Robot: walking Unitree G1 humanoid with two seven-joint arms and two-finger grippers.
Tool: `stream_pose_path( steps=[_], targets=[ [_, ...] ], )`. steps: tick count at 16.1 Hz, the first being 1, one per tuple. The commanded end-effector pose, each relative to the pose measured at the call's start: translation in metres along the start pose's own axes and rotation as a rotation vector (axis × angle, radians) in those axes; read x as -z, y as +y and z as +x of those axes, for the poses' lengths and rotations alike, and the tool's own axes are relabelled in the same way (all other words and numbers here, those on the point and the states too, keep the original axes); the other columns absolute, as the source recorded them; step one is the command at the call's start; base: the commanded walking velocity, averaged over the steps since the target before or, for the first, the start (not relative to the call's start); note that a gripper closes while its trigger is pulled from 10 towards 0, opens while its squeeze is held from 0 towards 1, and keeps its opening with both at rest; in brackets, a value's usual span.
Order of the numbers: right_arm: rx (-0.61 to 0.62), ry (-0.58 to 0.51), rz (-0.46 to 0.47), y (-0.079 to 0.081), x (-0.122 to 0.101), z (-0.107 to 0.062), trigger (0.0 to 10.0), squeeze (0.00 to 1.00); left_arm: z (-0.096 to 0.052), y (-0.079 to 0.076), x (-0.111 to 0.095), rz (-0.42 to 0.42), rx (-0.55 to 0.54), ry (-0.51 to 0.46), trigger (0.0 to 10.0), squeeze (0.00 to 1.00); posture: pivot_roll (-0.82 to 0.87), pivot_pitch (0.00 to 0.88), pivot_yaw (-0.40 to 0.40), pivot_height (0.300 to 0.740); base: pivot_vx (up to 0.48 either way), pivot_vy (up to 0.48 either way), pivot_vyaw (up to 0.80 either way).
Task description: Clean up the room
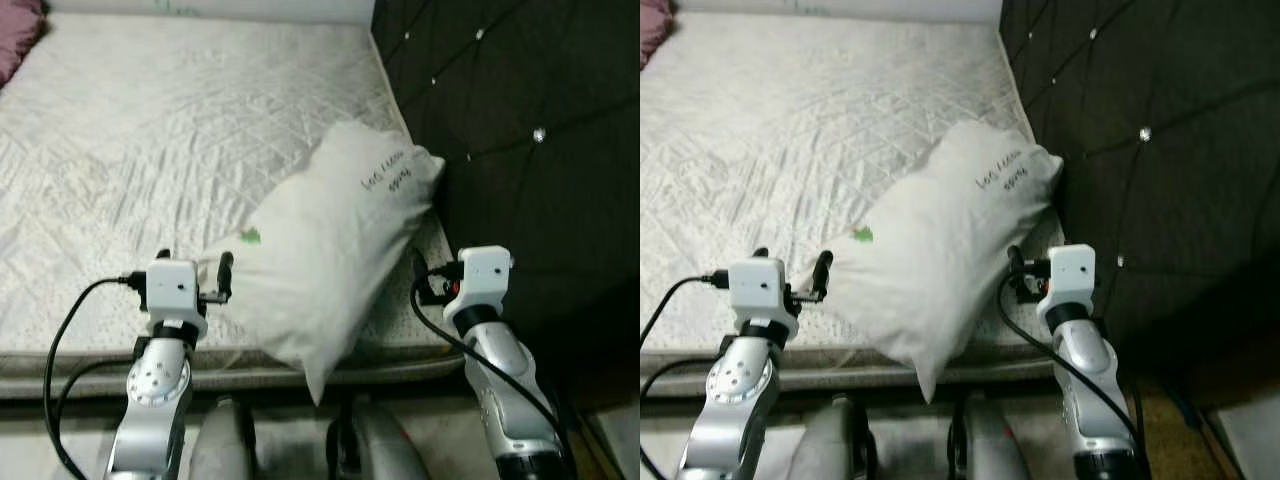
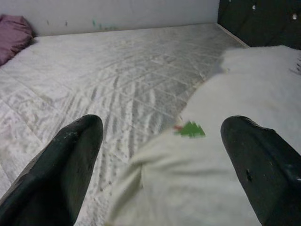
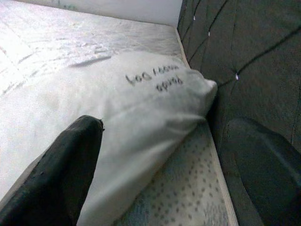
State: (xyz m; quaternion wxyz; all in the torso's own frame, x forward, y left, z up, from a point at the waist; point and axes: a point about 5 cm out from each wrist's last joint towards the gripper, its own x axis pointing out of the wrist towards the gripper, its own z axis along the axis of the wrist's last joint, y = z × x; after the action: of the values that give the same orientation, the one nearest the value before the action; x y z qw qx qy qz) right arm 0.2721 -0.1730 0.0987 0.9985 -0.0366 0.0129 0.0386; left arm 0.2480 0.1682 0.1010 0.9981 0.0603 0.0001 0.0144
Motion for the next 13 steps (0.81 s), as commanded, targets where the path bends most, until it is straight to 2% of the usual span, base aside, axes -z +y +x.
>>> stream_pose_path(
  steps=[1,6,7,10,13],
  targets=[
    [-0.006,0.005,-0.011,0.000,0.001,-0.001,10.0,0.00,0.000,-0.001,0.002,0.001,0.001,0.009,10.0,0.00,-0.01,0.121,-0.051,0.640,0.000,0.000,0.00],
    [-0.035,-0.016,-0.054,0.004,-0.003,0.000,10.0,0.00,0.003,-0.004,0.001,-0.035,0.018,0.003,10.0,0.00,-0.01,0.123,-0.060,0.640,0.000,0.000,0.00],
    [-0.038,-0.014,-0.054,0.005,-0.002,-0.001,10.0,0.00,0.003,-0.005,0.000,-0.063,0.044,0.002,10.0,0.00,-0.02,0.129,-0.062,0.640,0.000,0.000,0.00],
    [-0.056,-0.031,-0.065,0.008,-0.006,0.002,10.0,0.00,0.004,-0.008,-0.003,-0.079,0.077,-0.013,10.0,0.00,-0.01,0.147,-0.058,0.640,0.000,0.000,0.00],
    [-0.058,-0.044,-0.068,0.010,-0.009,0.004,10.0,0.00,0.005,-0.006,-0.007,-0.094,0.091,-0.026,10.0,0.00,-0.01,0.142,-0.061,0.640,0.316,0.000,0.00]
  ],
)
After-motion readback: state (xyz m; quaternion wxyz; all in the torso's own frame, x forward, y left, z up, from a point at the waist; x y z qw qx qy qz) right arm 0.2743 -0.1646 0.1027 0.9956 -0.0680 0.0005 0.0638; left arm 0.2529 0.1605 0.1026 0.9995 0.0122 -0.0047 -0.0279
